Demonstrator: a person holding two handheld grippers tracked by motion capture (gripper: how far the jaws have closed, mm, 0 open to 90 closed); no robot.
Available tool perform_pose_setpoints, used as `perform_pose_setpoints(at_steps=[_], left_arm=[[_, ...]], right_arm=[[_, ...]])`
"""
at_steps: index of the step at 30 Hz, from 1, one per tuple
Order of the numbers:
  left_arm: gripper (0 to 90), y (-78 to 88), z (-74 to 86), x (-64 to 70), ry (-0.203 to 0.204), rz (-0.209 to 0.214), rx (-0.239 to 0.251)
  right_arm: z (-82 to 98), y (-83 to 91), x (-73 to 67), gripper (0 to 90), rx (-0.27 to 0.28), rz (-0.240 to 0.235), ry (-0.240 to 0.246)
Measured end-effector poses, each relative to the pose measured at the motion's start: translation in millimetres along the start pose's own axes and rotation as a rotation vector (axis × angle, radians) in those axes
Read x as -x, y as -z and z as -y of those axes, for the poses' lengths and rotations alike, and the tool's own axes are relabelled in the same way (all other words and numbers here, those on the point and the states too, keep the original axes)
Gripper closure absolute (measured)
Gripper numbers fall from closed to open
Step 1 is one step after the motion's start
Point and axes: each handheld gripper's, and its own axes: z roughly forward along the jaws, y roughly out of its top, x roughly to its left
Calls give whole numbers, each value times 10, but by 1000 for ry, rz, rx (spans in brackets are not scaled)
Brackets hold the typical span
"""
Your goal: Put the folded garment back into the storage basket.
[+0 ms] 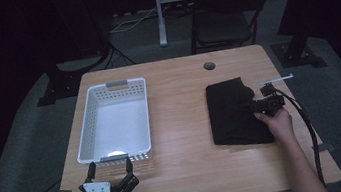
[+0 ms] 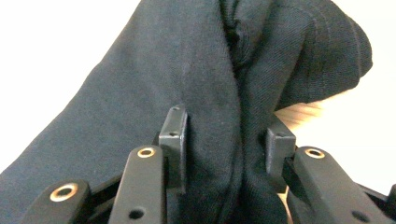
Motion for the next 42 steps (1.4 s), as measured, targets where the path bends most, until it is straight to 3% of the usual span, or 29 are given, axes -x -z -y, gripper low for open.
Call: perform_pose_setpoints(at_steps=[3, 15, 19, 42], left_arm=[[14, 1, 0, 0, 0, 0, 0], [13, 4, 1, -1, 1, 0, 1], [13, 3, 1, -1, 1, 0, 1], [13, 2, 0, -1, 0, 0, 1]], right_arm=[[1, -4, -3, 623, 11, -20, -19], [-31, 127, -122, 649, 68, -33, -1], [-48, 179, -155, 673, 84, -66, -9], [-207, 447, -430, 740, 178, -138, 48]])
